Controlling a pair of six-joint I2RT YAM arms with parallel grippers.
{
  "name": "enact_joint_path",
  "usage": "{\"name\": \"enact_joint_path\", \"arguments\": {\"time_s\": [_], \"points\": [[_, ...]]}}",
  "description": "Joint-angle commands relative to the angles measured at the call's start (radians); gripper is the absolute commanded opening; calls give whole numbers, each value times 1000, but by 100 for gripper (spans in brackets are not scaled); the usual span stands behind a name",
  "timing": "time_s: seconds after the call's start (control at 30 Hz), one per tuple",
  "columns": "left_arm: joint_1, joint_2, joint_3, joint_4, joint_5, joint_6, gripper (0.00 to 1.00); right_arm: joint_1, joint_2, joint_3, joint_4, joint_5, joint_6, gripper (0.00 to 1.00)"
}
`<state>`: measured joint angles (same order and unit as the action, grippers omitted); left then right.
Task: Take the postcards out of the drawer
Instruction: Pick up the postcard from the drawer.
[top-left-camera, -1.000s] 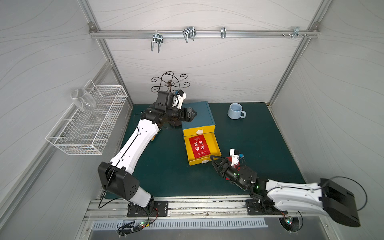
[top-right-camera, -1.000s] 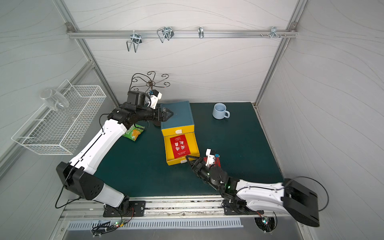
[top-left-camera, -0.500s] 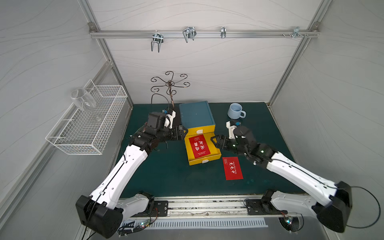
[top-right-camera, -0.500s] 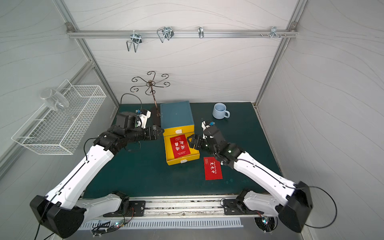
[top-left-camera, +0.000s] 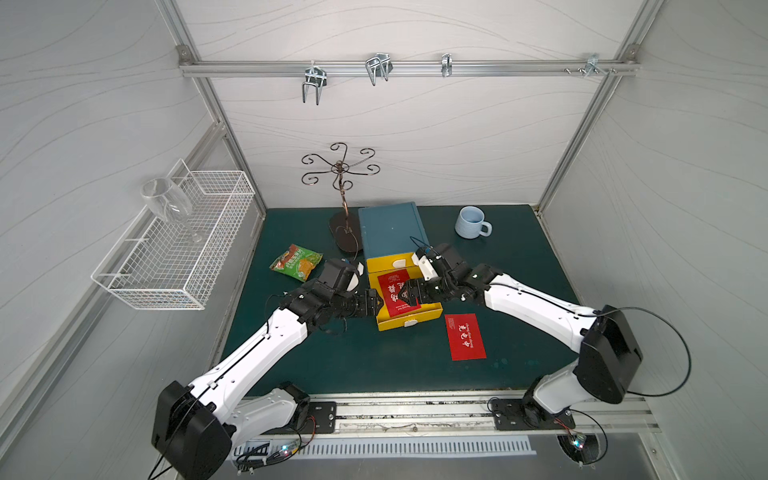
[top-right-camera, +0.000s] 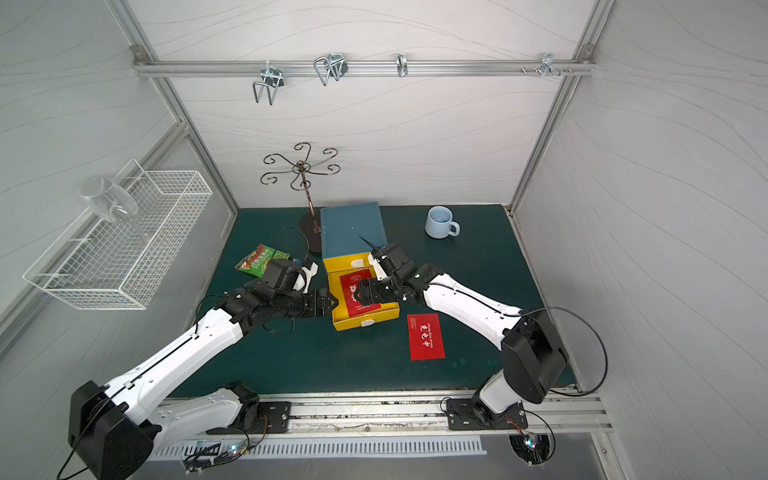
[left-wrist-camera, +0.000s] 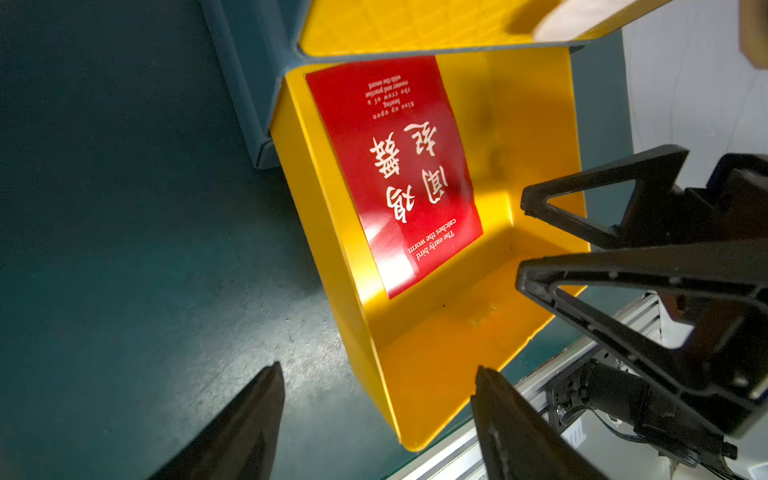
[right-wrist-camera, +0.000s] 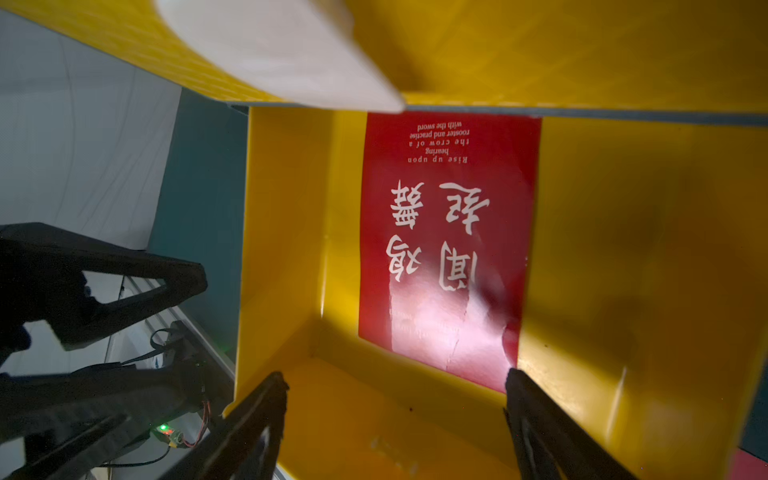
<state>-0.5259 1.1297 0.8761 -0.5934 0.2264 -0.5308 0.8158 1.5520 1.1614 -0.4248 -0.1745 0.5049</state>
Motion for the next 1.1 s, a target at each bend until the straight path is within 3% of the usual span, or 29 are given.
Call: {"name": "enact_joint_path", "arguments": {"time_s": [0.0, 0.7, 1.07], "points": [[-6, 20, 5, 62, -15, -17, 75, -2, 25, 33, -16, -3, -19, 84], [-15, 82, 9, 80, -21, 12, 65, 72, 122, 148, -137, 180, 1, 88], [-21, 92, -6, 79, -35, 5, 61, 111, 22, 64, -76, 237, -24, 89]]}}
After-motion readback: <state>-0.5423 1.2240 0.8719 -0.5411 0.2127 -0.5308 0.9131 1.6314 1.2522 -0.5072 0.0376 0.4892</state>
